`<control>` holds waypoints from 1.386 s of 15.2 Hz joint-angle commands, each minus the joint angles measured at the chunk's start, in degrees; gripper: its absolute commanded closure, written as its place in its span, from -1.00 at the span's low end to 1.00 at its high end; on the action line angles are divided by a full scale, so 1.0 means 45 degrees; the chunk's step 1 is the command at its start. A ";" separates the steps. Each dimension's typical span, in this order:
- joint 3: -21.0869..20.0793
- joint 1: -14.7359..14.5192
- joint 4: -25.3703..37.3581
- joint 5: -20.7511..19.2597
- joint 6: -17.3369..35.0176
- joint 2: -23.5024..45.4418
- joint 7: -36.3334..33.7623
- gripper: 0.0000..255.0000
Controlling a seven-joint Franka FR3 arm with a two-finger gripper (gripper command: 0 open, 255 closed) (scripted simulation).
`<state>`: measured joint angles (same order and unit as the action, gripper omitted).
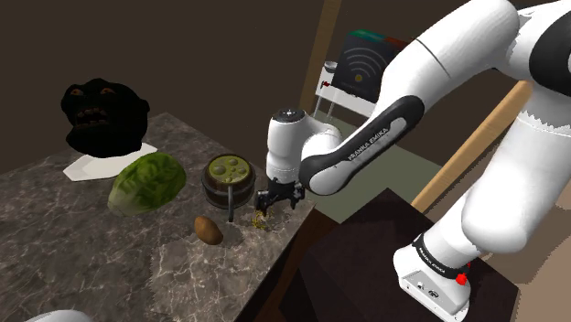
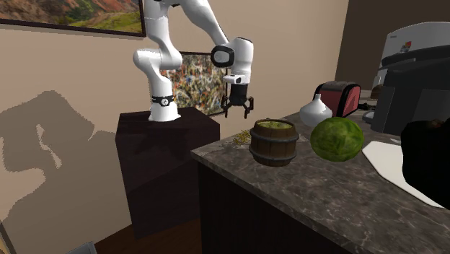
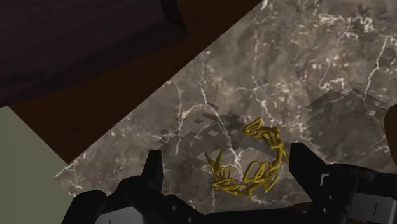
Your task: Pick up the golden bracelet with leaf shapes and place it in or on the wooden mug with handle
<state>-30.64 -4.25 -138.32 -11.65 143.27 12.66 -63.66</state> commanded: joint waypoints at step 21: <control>0.1718 -0.1982 0.1840 -0.2722 0.1387 0.3839 -0.2868 1.00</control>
<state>-22.91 -13.17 -130.04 -23.90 149.51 29.93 -76.57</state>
